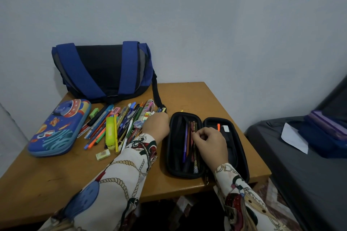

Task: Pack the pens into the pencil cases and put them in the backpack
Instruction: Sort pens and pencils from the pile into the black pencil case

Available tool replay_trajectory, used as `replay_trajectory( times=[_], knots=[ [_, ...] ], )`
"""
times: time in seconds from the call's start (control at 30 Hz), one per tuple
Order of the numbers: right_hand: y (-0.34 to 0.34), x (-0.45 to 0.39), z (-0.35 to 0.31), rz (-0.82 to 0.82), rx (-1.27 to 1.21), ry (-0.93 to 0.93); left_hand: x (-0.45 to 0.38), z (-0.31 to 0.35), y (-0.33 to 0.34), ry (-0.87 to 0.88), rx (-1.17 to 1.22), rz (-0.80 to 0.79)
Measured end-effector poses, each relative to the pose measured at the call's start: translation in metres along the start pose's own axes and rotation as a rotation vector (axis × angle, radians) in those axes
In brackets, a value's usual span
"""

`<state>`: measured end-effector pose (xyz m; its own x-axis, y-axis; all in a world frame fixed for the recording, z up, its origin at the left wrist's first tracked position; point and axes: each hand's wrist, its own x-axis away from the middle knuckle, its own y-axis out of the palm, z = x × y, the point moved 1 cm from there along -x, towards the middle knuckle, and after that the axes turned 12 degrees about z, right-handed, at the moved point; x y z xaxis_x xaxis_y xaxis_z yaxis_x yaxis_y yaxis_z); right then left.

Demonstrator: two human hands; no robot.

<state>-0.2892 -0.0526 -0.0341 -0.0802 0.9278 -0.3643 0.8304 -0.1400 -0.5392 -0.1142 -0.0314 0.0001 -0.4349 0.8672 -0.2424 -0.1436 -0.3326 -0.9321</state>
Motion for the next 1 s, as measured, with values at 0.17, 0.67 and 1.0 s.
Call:
replay_trajectory(
  times=[0.17,0.67,1.0],
  knots=[
    [0.0,-0.001,0.0,-0.001,0.001,0.003,-0.001,-0.004,-0.001,-0.062,0.079,0.001],
    [0.001,-0.001,0.002,0.01,0.003,-0.013,0.046,0.026,-0.002,0.022,0.1,-0.104],
    [0.001,0.0,0.002,0.017,-0.003,-0.018,0.045,0.028,-0.009,0.15,-0.052,-0.177]
  ],
)
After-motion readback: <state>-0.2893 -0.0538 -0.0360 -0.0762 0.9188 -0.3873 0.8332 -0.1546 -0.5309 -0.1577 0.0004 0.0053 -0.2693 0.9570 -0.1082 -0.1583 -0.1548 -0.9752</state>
